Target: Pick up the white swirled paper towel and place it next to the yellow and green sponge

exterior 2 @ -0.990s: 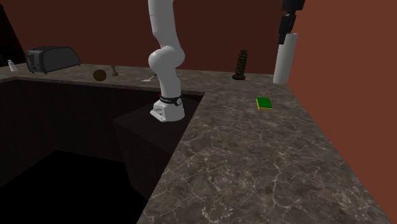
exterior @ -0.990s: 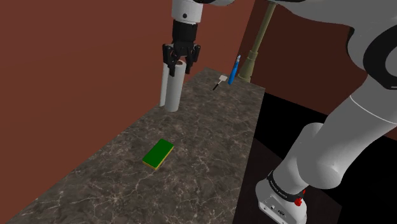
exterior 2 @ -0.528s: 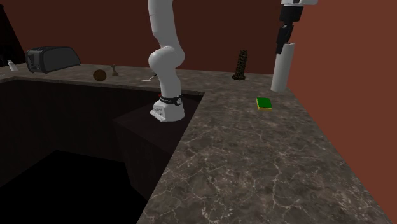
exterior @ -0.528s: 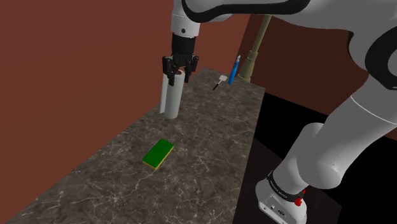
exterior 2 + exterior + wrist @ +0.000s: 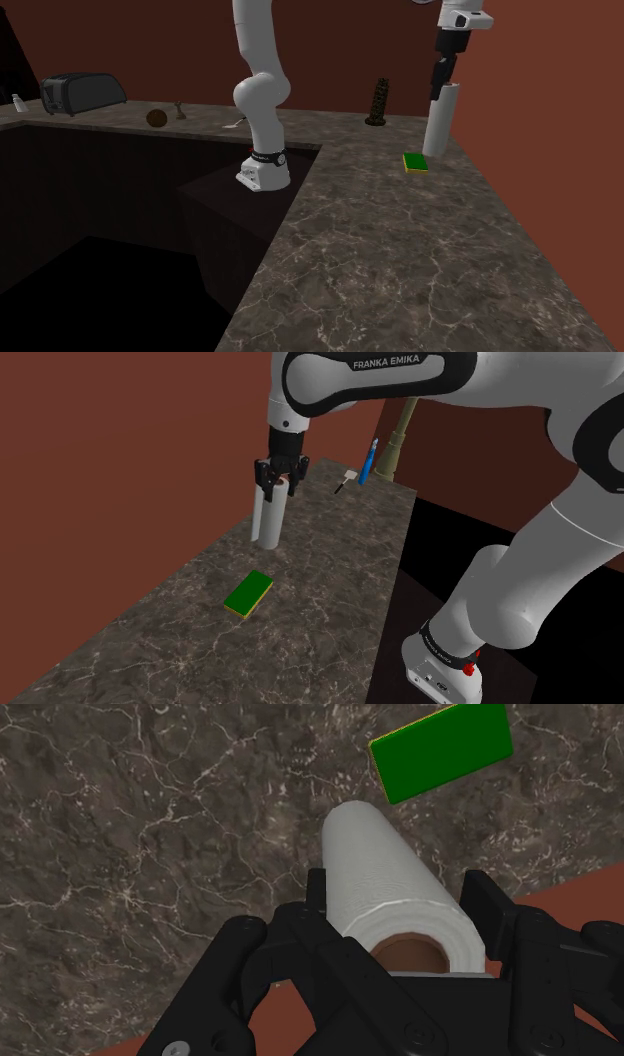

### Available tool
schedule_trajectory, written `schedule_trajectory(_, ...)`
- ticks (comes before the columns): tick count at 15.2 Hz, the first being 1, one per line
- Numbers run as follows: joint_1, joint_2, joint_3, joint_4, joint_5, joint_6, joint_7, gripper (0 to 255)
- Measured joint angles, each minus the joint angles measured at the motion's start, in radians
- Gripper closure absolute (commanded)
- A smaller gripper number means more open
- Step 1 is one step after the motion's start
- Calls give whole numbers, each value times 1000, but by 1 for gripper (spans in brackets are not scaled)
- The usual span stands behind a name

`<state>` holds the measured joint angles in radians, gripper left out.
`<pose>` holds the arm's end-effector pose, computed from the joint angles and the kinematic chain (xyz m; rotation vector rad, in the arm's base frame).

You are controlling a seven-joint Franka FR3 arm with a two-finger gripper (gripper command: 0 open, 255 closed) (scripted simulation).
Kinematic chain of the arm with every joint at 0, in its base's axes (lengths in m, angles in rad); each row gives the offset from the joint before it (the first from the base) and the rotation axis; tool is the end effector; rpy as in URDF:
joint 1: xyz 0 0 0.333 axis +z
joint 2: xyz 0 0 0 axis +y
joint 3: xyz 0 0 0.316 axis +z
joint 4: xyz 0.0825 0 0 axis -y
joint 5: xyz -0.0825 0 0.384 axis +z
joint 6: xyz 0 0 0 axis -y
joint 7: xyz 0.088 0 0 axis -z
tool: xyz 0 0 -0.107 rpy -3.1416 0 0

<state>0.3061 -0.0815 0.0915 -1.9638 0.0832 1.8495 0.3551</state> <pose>0.4874 0.2130 0.5057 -3.0852 -0.0275 0.0883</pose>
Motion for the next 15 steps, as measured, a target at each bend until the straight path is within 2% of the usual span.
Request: schedule_trajectory(15,2,51,3,-146,2,197,-11,255)
